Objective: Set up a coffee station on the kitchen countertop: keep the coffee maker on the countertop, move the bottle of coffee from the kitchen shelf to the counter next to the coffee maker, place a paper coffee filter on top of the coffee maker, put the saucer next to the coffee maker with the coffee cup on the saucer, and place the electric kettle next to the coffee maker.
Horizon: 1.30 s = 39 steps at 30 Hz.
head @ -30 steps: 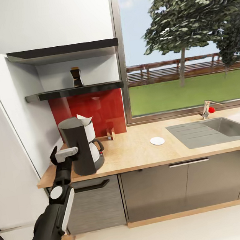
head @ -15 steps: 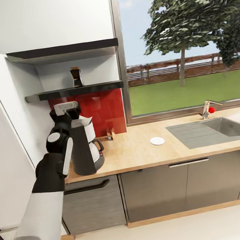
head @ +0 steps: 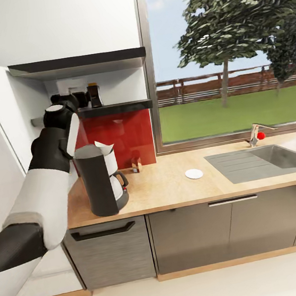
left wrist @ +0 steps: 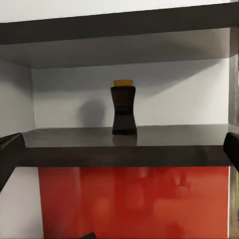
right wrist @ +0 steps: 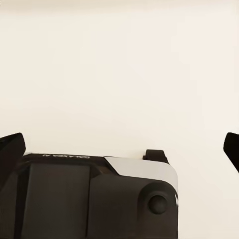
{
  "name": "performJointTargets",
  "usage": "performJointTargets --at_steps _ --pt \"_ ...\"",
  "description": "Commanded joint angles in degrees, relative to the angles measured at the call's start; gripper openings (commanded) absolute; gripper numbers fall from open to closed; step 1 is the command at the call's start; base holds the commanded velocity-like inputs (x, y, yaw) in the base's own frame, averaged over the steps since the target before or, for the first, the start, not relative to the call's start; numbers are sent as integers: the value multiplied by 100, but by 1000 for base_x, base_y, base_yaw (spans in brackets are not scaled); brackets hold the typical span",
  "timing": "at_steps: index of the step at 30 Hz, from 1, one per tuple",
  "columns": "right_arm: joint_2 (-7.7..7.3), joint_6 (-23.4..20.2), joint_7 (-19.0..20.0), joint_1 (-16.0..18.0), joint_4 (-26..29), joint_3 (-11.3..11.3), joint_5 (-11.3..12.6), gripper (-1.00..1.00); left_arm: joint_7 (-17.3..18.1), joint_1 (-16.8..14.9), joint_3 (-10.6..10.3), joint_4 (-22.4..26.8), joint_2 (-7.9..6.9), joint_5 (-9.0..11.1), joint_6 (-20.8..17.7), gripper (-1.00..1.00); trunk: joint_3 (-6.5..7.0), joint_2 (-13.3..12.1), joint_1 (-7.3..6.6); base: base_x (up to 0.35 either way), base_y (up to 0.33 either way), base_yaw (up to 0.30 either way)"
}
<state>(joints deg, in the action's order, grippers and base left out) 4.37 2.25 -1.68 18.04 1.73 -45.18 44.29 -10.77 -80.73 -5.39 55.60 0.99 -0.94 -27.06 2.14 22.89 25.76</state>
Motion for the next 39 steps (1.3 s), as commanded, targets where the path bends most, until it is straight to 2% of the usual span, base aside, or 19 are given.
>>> performJointTargets --at_steps 1,7,12,30,39 --pt "5 13 -14 -1 1 -47 54 100 -52 -177 -13 -203 -2 -7 -77 100 -3 3 2 0 0 0" --pt "15 8 6 -47 2 -44 58 100 -70 -955 -15 -1328 6 -3 -147 100 -3 3 2 0 0 0" --pt "8 7 15 -125 -4 -44 54 100 -17 -1261 -15 -1703 4 -6 -161 100 -3 3 2 0 0 0" --pt "-22 1 1 -312 -15 -52 3 100 -89 -1214 11 -1747 -15 10 -148 100 -3 3 2 3 0 0" --pt "-22 3 -6 -345 -15 -53 0 100 -103 -1208 49 -1746 -12 62 -133 100 -3 3 2 272 0 0"
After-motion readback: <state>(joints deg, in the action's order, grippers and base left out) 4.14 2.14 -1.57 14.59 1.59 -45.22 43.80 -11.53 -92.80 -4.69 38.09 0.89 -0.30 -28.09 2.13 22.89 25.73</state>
